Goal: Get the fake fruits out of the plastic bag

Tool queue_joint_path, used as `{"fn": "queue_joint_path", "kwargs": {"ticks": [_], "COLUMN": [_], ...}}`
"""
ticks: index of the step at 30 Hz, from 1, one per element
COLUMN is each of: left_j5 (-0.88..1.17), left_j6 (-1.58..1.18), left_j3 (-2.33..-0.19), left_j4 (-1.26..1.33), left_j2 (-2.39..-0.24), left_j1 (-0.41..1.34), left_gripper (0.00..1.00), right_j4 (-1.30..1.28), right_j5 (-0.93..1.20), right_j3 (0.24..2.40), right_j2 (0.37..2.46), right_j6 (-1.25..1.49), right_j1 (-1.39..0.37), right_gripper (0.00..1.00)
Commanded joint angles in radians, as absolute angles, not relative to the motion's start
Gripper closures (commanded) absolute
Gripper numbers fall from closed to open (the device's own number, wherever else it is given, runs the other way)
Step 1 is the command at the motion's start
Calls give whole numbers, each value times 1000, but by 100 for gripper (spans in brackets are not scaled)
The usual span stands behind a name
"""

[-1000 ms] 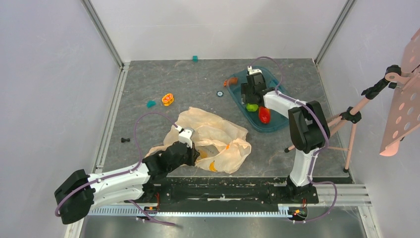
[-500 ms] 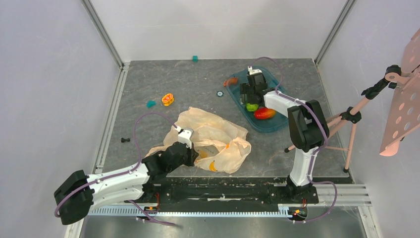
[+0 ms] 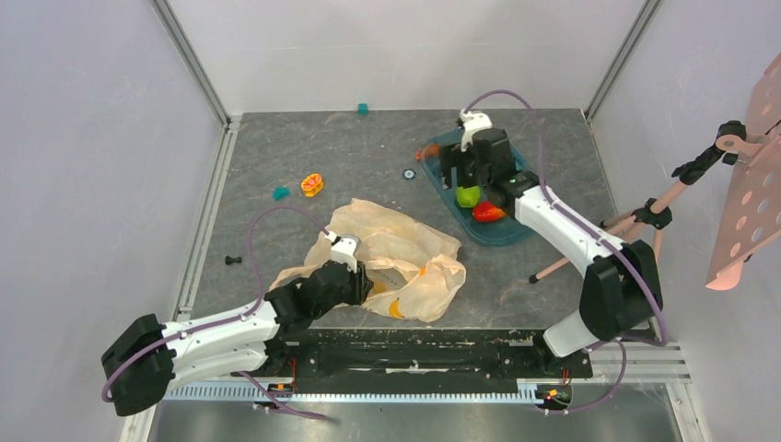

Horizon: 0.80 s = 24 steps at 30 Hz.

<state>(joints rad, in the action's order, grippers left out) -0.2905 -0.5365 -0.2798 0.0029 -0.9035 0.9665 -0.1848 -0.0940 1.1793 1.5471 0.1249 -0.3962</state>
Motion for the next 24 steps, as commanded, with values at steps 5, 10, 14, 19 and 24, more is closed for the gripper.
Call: {"fn": "queue_joint_path", "kwargs": {"ticks": [5,10,14,19,24], "left_j5": [-363,-364,-380,-404,-413], "left_j6": [-544,-574,-585,-583,-578], "left_j3": [-359,-367,-362,-368,-370], "left_j4": [23,6,6,-12,-25], "left_j2": [-915,-953,-953,-950,-946], "left_j1": [961,957,957,956,953], "left_gripper": [53,53,53,52,51], "right_j4": [-243,-284,-253,-207,-150], "right_j5": [97,98,98,139,176], "right_j3": [1177,1173,1132,1119,1084], "right_j2": [1554,1627,1663,1744,1784], "right_j6": [-17,-48,-48,-58,-58], "right_j1": [-642,-672,-672,-672,-672], "right_gripper": [12,8,7,7,9]}}
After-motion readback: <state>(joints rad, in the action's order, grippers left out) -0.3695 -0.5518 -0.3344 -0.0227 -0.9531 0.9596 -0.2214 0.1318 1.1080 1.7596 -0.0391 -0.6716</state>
